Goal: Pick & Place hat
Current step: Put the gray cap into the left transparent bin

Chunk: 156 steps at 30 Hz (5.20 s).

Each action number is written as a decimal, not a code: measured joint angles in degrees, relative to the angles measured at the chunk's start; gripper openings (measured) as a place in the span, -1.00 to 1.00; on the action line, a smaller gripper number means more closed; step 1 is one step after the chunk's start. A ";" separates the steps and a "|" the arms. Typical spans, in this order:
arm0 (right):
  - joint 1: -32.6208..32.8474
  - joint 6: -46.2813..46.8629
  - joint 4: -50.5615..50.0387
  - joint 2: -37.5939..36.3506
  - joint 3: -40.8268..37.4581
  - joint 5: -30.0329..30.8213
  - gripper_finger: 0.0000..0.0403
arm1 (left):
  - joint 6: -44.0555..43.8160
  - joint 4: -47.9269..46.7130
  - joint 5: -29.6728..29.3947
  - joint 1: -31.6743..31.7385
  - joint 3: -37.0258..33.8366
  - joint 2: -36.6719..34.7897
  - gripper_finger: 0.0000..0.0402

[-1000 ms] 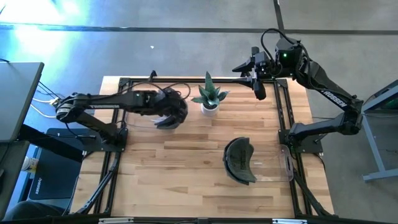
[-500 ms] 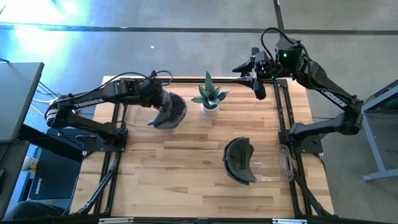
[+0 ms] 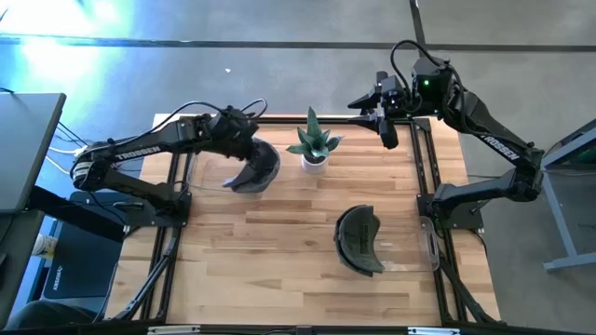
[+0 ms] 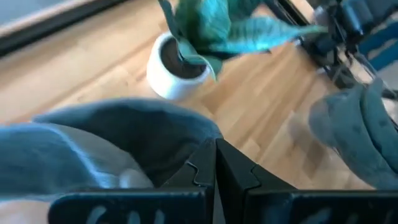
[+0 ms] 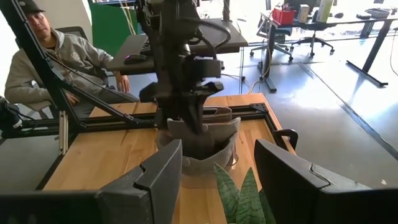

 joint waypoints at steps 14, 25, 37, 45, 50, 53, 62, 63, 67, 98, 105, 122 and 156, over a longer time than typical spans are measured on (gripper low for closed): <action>0.13 1.29 0.15 1.32 -0.02 -0.17 -0.03 | -14.78 -49.56 -20.85 5.55 16.95 0.52 -1.00; 0.15 2.48 0.15 1.46 -0.02 -0.22 -0.03 | -13.80 -47.93 -16.15 8.07 4.57 -0.51 -1.00; 0.15 1.76 0.17 1.42 -0.02 -0.22 -0.03 | -5.35 -47.92 -23.30 12.93 -2.79 -0.66 -1.00; 0.14 1.72 0.19 1.42 -0.02 -0.22 -0.03 | 10.21 -30.86 -17.29 13.02 -9.62 -3.49 -1.00; 0.13 1.71 0.17 1.42 -0.02 -0.20 -0.03 | 19.37 -14.23 -7.64 11.58 -9.66 -6.39 -1.00; 0.13 1.71 0.19 1.42 -0.02 -0.19 -0.03 | 20.30 -6.28 1.05 11.44 -9.66 -7.15 -1.00; 0.13 1.71 0.21 1.42 -0.02 0.04 -0.03 | 19.64 -0.97 5.30 8.18 -9.75 -0.75 -1.00; 0.13 1.73 0.21 1.42 -0.02 0.04 -0.03 | 19.65 0.06 5.29 7.56 -9.77 0.19 -1.00; 0.13 1.88 0.21 1.42 -0.02 0.04 -0.03 | 20.69 8.68 8.87 4.61 -9.75 3.04 -1.00; 0.13 4.63 1.69 1.67 -0.02 -0.21 -0.03 | 10.39 3.93 1.22 0.73 -9.68 -2.24 -1.00; 1.34 4.71 1.84 2.12 -0.02 -0.20 -0.03 | 10.69 14.42 12.20 -2.96 -9.73 4.77 -1.00; 3.52 4.49 1.72 2.12 -0.02 0.22 -0.03 | 10.37 7.66 11.97 -0.27 -9.64 1.33 -1.00; 3.52 5.95 1.54 2.13 -0.02 3.52 -0.03 | 11.02 8.06 5.13 0.00 -9.66 7.61 -1.00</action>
